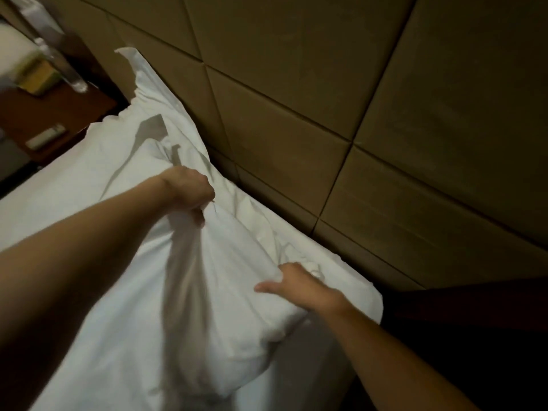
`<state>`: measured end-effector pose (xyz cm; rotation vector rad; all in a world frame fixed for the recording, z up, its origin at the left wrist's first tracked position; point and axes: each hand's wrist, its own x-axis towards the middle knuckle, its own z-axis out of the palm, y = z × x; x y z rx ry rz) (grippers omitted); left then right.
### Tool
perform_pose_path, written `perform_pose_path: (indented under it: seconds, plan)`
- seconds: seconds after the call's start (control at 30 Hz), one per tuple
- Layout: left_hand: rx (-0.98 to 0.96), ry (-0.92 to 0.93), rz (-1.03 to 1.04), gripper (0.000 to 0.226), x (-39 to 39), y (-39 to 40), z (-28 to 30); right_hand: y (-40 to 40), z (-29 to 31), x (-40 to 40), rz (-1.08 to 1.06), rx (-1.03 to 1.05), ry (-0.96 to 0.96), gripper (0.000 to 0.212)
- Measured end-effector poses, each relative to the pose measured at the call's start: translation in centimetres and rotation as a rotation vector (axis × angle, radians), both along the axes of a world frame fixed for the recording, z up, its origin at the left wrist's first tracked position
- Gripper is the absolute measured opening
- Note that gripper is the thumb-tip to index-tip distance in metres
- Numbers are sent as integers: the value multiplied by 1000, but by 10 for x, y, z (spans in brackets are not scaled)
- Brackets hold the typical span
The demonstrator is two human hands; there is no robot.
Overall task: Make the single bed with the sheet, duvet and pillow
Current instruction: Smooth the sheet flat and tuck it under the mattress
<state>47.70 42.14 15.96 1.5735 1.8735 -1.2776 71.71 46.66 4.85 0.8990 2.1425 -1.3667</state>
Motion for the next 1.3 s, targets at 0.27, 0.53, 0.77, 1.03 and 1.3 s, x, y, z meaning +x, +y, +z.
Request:
perform_pose_path:
  seconds: [0.27, 0.53, 0.77, 1.03, 1.3]
  plan:
    - [272, -53, -46, 59, 39, 64, 28, 90, 24, 55, -84, 244, -173, 70]
    - [282, 33, -29, 63, 23, 34, -57, 70, -29, 61, -90, 498, -216, 72]
    - [584, 268, 657, 97, 21, -4, -63, 68, -41, 52, -101, 586, -283, 70]
    - [972, 88, 1179, 125, 44, -47, -95, 41, -27, -35, -8, 485, -116, 94]
    - [997, -48, 976, 122, 40, -89, -98, -13, 10, -151, 565, 827, 333, 114]
